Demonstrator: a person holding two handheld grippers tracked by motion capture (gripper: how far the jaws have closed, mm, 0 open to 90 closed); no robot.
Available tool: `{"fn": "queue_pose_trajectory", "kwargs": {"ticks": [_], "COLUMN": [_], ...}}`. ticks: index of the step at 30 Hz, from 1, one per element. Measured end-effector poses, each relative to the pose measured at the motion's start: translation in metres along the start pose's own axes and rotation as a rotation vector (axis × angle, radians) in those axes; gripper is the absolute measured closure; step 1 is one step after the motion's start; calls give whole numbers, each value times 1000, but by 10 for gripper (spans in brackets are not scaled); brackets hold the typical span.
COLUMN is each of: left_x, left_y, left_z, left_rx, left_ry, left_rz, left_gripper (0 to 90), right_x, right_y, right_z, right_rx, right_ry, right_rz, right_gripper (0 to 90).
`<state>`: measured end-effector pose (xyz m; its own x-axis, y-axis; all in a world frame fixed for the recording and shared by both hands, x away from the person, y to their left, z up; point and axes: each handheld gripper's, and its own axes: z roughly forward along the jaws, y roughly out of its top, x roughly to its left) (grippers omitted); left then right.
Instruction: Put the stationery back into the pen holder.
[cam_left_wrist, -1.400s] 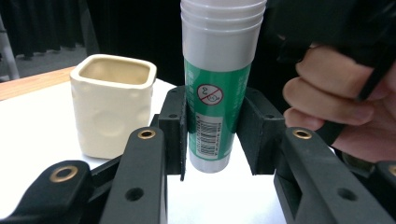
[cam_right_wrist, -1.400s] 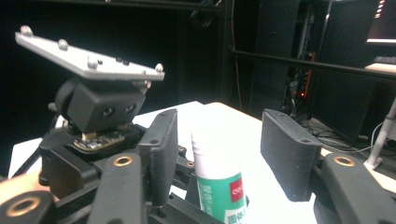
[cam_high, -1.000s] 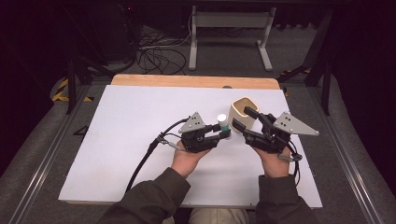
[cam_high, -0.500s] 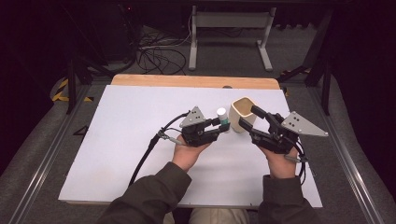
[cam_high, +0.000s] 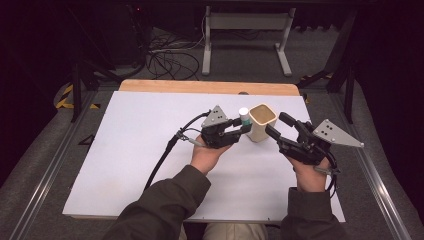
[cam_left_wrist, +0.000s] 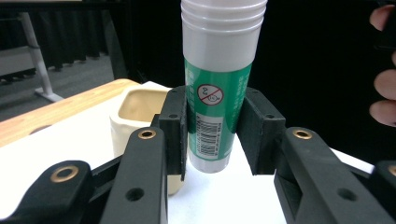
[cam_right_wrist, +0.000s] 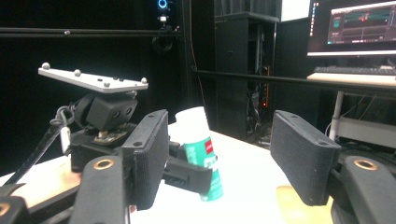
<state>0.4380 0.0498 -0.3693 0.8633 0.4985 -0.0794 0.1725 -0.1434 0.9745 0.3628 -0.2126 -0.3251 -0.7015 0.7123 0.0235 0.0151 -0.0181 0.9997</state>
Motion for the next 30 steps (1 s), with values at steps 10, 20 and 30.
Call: {"fn": "queue_pose_trajectory", "kwargs": {"ticks": [10, 20, 30], "left_x": [4, 12, 18], "left_y": [2, 9, 17], "left_z": [17, 29, 44], "left_rx": [14, 23, 35], "left_ry": [15, 33, 46], "left_rz": [6, 15, 33], "left_gripper": [654, 654, 653], "right_x": [-8, -10, -14], "right_y": [-1, -1, -2], "right_z": [-6, -5, -7], "right_rx": [20, 33, 40], "right_ry": [-18, -22, -34], "right_rz": [24, 28, 36], "right_gripper": [309, 288, 272]}}
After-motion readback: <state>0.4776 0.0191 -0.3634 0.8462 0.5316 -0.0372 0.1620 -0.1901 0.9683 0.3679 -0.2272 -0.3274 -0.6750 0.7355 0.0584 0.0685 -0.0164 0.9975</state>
